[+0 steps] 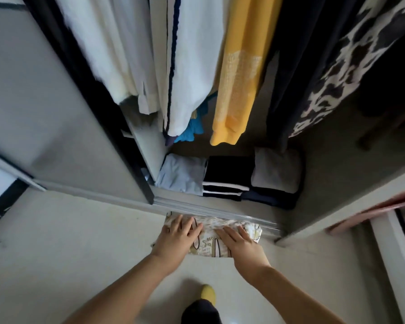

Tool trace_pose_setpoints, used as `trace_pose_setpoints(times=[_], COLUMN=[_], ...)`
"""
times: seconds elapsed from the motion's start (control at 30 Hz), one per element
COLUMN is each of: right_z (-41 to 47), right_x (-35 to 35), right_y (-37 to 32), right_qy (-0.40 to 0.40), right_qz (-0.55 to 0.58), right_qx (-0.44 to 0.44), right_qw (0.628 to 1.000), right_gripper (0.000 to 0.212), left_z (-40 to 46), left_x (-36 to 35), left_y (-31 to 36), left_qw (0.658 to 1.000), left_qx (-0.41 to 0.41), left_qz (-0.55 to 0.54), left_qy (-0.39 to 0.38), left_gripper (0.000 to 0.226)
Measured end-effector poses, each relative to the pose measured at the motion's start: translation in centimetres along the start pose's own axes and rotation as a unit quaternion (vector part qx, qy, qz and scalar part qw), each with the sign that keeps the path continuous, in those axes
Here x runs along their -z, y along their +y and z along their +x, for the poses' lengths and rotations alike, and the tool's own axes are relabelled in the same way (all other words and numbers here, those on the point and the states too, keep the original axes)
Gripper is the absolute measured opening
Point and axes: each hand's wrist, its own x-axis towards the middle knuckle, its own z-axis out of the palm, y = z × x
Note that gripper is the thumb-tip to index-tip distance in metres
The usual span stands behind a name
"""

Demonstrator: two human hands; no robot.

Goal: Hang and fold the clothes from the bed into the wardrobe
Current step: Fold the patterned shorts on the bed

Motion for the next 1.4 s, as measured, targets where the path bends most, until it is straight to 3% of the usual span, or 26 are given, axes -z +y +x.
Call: trace_pose_setpoints(times=[0.1, 0.23, 0.27, 0.33, 0.43, 0.57, 0.7, 0.87, 0.97, 1.13, 1.27, 1.4], right_z=[8.1, 17.5, 19.7, 24.8, 34.2, 43.4, 52.3, 59.4, 60.4, 60.2, 58.5, 51.8], right_x=[-1.6, -5.2, -6.4, -9.0, -11.3, -12.5, -14.3, -22.2, -24.9, -23.5, -21.7, -23.3], right_y=[0.0, -0.7, -0.9, -0.9, 0.8, 3.7, 6.3, 7.9, 8.1, 7.6, 6.9, 5.5], right_qy=[0.003, 0.005, 0.014, 0.039, 0.124, 0.230, 0.289, 0.179, 0.121, 0.072, 0.083, 0.113], right_qz=[-0.003, 0.002, 0.004, 0.019, 0.018, -0.007, -0.040, -0.094, -0.111, -0.144, -0.133, -0.070], right_qx=[0.007, 0.000, -0.003, -0.007, -0.017, -0.035, -0.047, -0.087, -0.111, -0.125, -0.100, -0.110], right_qw=[1.000, 1.000, 1.000, 0.999, 0.992, 0.972, 0.955, 0.976, 0.980, 0.979, 0.983, 0.985], right_gripper=[0.095, 0.093, 0.092, 0.089, 0.084, 0.079, 0.090, 0.094, 0.110, 0.111, 0.094, 0.080], left_z=[5.7, 12.8, 14.6, 18.7, 27.3, 36.7, 44.9, 50.8, 52.5, 54.0, 52.4, 47.4], left_x=[-2.2, -7.9, -9.2, -11.5, -14.0, -17.0, -20.2, -28.5, -31.7, -31.3, -28.8, -27.2], left_y=[-4.8, -10.7, -12.1, -15.3, -19.9, -23.1, -25.6, -26.7, -26.9, -27.3, -26.7, -23.3], left_qw=[0.997, 1.000, 0.999, 0.994, 0.964, 0.929, 0.915, 0.944, 0.963, 0.987, 0.993, 0.997], left_qx=[-0.008, 0.003, -0.007, -0.049, -0.069, -0.030, 0.026, 0.037, 0.057, 0.086, 0.081, -0.021], left_qz=[0.003, 0.020, 0.040, 0.060, 0.110, 0.126, 0.118, 0.069, -0.007, 0.014, 0.002, 0.027], left_qy=[0.071, -0.003, 0.008, 0.077, 0.234, 0.345, 0.386, 0.321, 0.263, 0.132, 0.083, 0.070], left_gripper=[0.088, 0.080, 0.082, 0.087, 0.058, 0.058, 0.058, 0.055, 0.080, 0.101, 0.103, 0.093])
